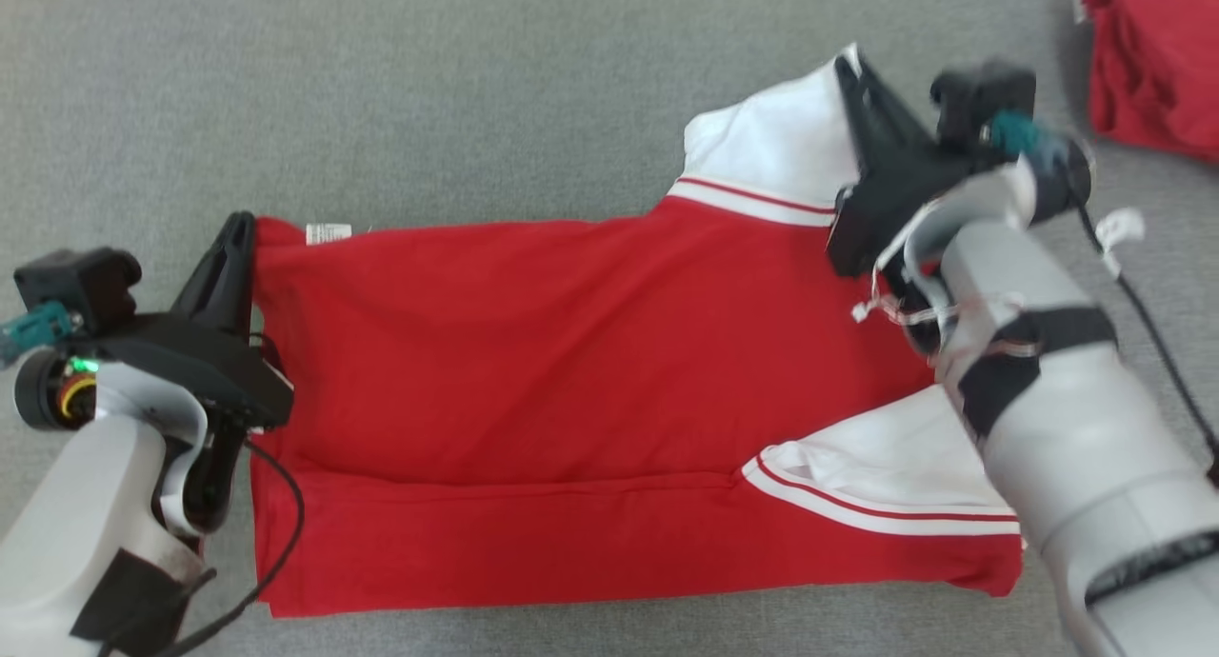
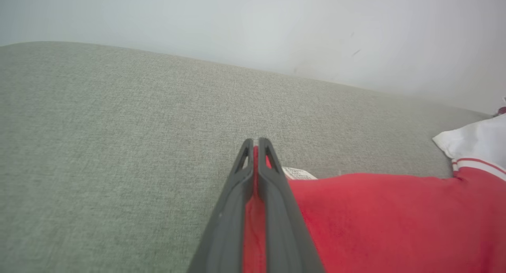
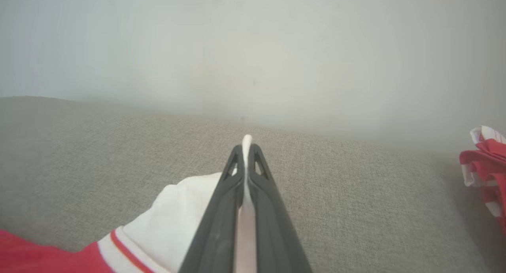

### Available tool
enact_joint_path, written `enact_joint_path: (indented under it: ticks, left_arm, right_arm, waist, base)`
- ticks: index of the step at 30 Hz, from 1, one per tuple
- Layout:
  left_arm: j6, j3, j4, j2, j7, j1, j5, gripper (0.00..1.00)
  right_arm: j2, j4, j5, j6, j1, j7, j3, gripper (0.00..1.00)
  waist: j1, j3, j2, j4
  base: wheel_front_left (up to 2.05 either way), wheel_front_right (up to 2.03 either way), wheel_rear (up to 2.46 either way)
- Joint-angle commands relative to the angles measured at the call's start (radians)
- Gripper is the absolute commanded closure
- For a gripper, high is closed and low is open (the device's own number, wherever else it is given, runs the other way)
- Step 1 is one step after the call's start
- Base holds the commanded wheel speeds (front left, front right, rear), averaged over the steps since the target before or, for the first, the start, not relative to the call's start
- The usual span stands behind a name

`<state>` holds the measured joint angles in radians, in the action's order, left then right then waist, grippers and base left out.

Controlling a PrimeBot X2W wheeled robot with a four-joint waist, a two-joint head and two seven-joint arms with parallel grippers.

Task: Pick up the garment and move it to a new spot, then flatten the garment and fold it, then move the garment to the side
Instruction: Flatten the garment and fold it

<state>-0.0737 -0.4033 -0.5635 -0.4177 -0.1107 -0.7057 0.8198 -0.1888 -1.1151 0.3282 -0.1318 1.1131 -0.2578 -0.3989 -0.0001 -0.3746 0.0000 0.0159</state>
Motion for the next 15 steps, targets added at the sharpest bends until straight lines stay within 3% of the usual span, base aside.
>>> enact_joint_path:
  ticks: [1, 2, 7, 15]
  left_arm:
    - [0.002, 0.003, -0.003, -0.004, -0.005, 0.018, 0.012, 1.0]
    - [0.004, 0.004, -0.003, -0.005, -0.01, 0.033, 0.017, 1.0]
    - [0.014, 0.007, 0.002, -0.006, -0.016, 0.068, 0.02, 1.0]
    - [0.042, 0.02, 0.042, -0.016, -0.056, 0.147, 0.027, 1.0]
  right_arm:
    - [-0.001, 0.011, 0.009, 0.002, -0.016, -0.007, -0.003, 1.0]
    - [-0.024, 0.117, 0.04, 0.002, -0.082, -0.008, -0.006, 1.0]
    - [-0.083, 0.386, 0.096, 0.002, -0.306, -0.007, 0.003, 1.0]
    - [-0.108, 0.687, 0.118, 0.002, -0.621, -0.008, 0.067, 1.0]
  waist:
    - [0.0001, 0.023, 0.0, -0.016]
    - [0.0001, 0.039, 0.0, -0.021]
    - [0.0001, 0.066, 0.0, -0.031]
    - [0.0001, 0.102, 0.0, -0.056]
  base:
    - [0.0, 0.0, 0.0]
    - [0.0, 0.0, 0.0]
    - [0.0, 0.0, 0.0]
    - [0.0, 0.0, 0.0]
